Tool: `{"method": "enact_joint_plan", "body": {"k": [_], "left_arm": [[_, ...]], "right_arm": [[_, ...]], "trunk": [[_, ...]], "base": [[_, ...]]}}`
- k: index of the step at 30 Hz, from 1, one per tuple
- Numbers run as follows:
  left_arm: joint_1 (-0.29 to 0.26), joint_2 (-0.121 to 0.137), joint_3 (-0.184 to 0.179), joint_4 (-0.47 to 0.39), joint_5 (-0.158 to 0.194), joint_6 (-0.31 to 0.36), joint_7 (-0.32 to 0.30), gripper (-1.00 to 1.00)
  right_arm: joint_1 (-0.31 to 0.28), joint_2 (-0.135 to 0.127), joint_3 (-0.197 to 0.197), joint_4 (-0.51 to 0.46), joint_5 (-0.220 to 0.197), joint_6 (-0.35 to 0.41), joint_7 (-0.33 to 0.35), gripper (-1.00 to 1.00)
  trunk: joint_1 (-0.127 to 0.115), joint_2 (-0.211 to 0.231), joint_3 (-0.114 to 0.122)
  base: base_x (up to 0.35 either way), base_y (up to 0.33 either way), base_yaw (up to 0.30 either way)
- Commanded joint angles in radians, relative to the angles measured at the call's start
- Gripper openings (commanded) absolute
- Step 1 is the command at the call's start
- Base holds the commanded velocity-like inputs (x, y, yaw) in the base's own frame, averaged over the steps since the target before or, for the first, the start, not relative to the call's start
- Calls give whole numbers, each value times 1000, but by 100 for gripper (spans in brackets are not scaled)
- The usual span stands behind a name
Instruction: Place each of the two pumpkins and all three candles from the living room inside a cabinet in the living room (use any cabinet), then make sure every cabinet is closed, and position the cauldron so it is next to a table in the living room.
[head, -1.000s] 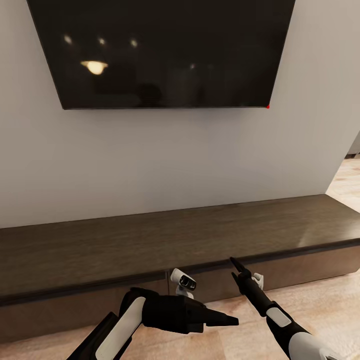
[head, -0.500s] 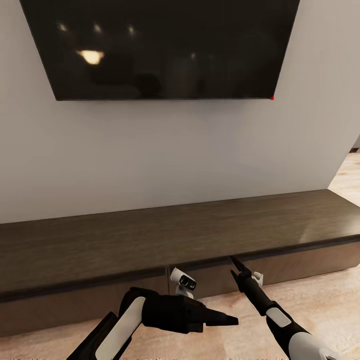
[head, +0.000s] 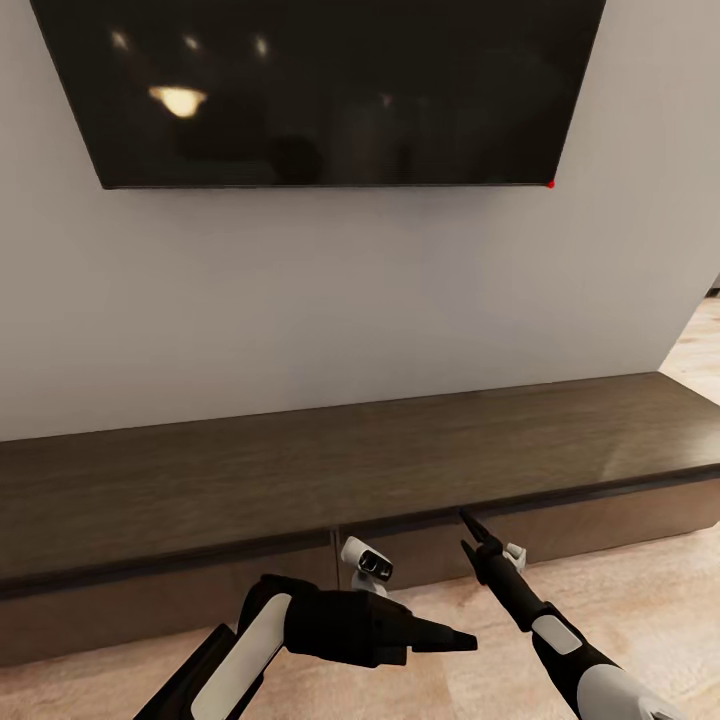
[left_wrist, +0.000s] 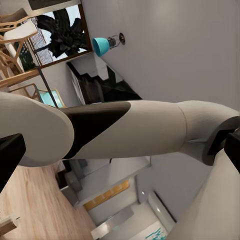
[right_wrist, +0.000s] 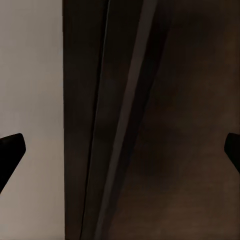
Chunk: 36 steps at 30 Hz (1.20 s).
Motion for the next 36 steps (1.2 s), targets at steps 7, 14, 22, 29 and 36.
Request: {"method": "enact_joint_plan", "body": {"k": [7,14,22,29,36], "left_arm": [[-1,1,-1,0,2,4,-2,100],[-1,1,-1,0,2,4,-2,100],[-1,2,-1,0,2,4,-2,100],[-1,1,-1,0,1,4,-2,100],[-1,0,-1,0,2,4,-1,100]], "right_arm": [[0,0,2,1,-9,9,3,100],[0,0,2,1,-9,9,3,100],[0,2,4,1,-9,9,3,100],[0,2,4,1,-9,9,2,100],[0,0,4,2,-11,10,0,100]], "trunk": [[0,0,-1],[0,0,-1],[0,0,-1],[0,0,-1],[0,0,-1]], "base": [[3,0,0],[85,0,0],[4,0,0],[0,0,0],[51,0,0]]}}
